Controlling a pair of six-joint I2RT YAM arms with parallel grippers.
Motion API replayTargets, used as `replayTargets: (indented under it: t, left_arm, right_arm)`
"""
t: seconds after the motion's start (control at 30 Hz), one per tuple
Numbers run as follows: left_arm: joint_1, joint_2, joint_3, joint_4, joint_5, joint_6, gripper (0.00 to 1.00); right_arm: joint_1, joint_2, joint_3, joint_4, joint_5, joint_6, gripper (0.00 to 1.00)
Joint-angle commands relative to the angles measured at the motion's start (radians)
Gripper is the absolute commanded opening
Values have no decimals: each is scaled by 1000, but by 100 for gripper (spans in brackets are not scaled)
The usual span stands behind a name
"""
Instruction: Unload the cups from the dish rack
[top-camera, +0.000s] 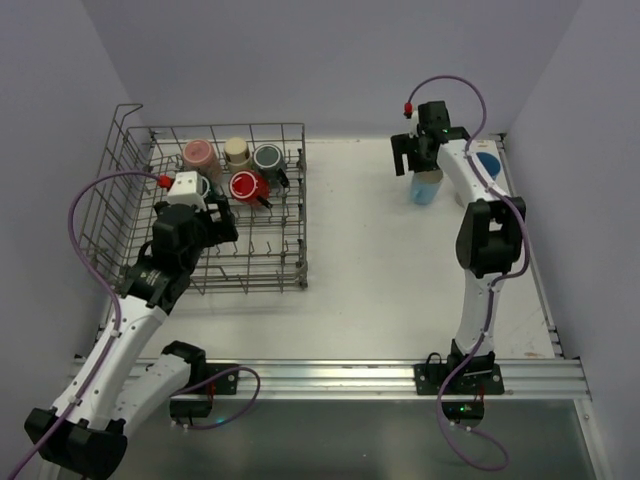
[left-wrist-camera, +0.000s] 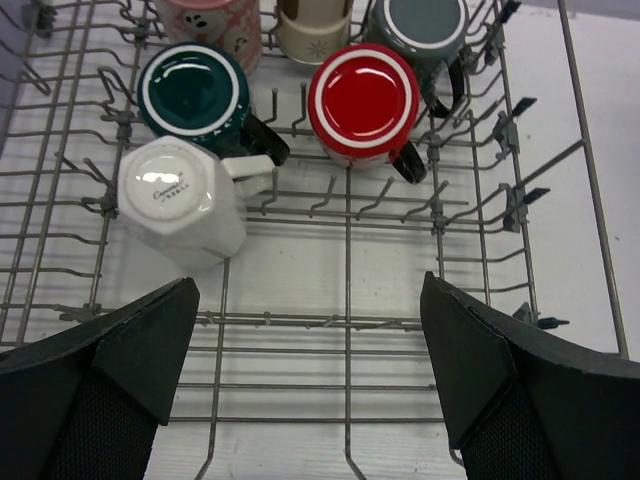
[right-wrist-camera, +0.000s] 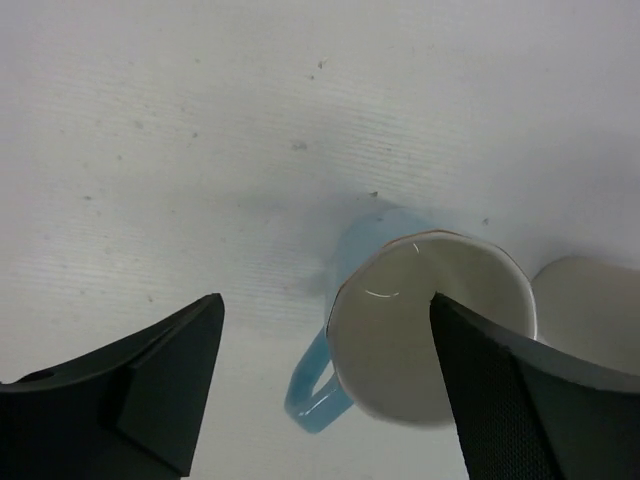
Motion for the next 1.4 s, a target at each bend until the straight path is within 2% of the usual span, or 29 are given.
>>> replayTargets:
  t: [0.0,0.07,0.27,0.33,0.37,0.43,0.53,0.77,0.9,1.0,1.37]
  left_arm:
    - [-1,14,80,-13,-130,-38,100]
    - [1,40,99,-15,-164,-47,100]
    - [45,173,151,-46,-267,-78,100]
    - [97,218,150,-26,-209,-63,100]
    - [158,232,145,2,-174,-55,100]
    - [218,255,137,23,-41,-30,100]
    - [269,282,136,49,35,-7,100]
    - [311,324,93,141,152,42,100]
    - [315,348,90,154,129,59,100]
    - [361,396,105,151,138,79,100]
    - [375,511,105,167,170,99,100]
  right_arm:
    - [-3,-186,1,73,-64,66,91]
    - [0,-265,-25,104,-131,95,99]
    - [27,-485,-234,254,-240,216,99]
    - [63,-591,-354,338,-259,272,99]
    - [78,-624,-396,372,-263,287,99]
    - [144,-713,-506,453,-259,318,99]
    - [216,-775,-571,496,-262,347,99]
    - [257,-813,-654,544,-300,361,99]
    - [261,-841,-676,562,-326,361,99]
    - [262,-841,-679,569,-346,362,99]
    - [265,-833,-694,584,-371,364,99]
